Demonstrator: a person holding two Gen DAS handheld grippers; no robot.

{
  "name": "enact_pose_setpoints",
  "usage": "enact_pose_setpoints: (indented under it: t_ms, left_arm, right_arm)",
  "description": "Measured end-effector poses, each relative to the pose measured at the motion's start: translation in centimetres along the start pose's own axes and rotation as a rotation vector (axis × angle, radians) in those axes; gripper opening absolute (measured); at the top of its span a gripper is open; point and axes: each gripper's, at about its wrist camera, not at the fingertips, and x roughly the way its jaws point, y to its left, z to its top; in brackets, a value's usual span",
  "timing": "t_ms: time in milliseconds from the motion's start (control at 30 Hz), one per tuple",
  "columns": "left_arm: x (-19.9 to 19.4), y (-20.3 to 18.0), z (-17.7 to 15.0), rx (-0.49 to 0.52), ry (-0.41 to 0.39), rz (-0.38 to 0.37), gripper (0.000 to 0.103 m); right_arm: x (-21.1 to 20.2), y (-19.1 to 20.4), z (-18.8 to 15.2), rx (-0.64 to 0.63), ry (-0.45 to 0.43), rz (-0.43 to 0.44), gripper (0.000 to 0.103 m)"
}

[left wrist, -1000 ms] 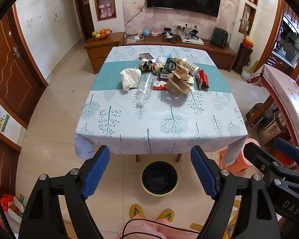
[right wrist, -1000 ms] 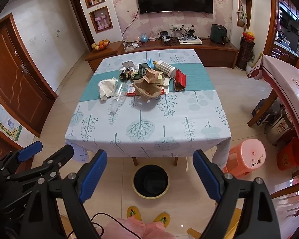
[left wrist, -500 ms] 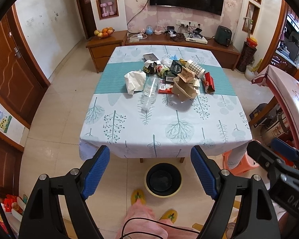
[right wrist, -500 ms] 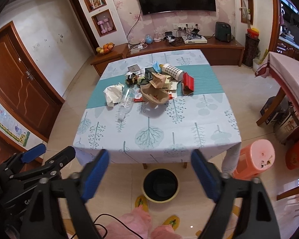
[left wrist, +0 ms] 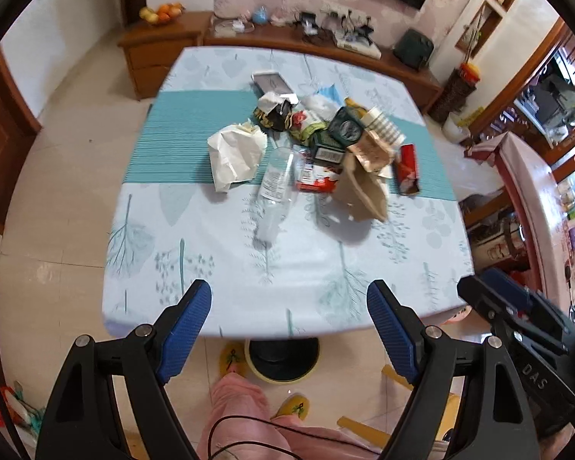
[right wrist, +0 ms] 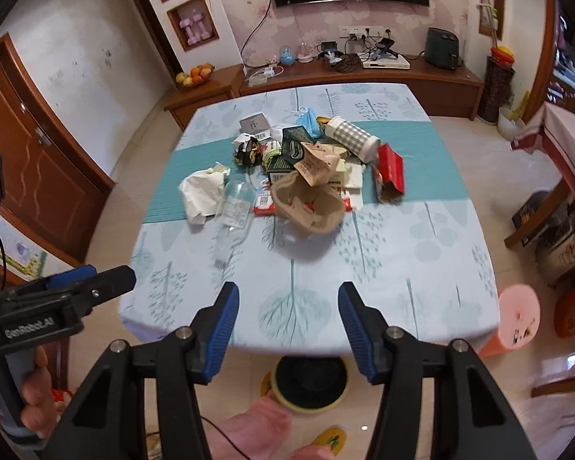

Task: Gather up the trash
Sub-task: 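Grasp the clear plastic bottle with the left tool while the right tool grasps the brown paper cup holder, then carry the bottle and cup holder down to the black bin and release both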

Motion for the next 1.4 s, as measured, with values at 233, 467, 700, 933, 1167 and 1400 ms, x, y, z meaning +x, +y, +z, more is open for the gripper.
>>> enact_pose_setpoints:
  t_ms: [233, 467, 700, 933, 1167, 1400]
  left_arm:
    - [8.6, 1.6, 4.6, 0.071, 0.100, -0.007, 0.082]
    - [15.0, 1.7, 7.4, 0.107, 0.145, -0.017, 0.082]
    - [19.3, 1.5, 9.0, 0.104, 0.181, -0.007, 0.082]
    - [21.2, 0.9, 9.9, 0.112, 0.183, -0.002, 0.052]
    - [19.7, 0.7, 8.9, 0.121, 0.142, -0.007, 0.051]
    - [15.5, 0.3, 6.7, 0.108, 0.100, -0.025, 0.051]
  right_arm:
    - [8.6, 1.9, 4.0, -0.098, 0.035, -0.091, 0.054]
    - [15.1, 2.5, 5.5, -0.175, 0.097, -0.211, 0.054]
    - [18.2, 2.2, 5.7, -0.208, 0.152, -0.235, 0.021]
    - [17.4, 1.6, 5.8, -0.154, 0.133, -0.162, 0.012]
    - [15.5, 1.5, 5.9, -0.102, 0.116, -0.058, 0.012]
    - [11.4, 1.7, 5.3, -0.025, 0.067, 0.083, 0.011]
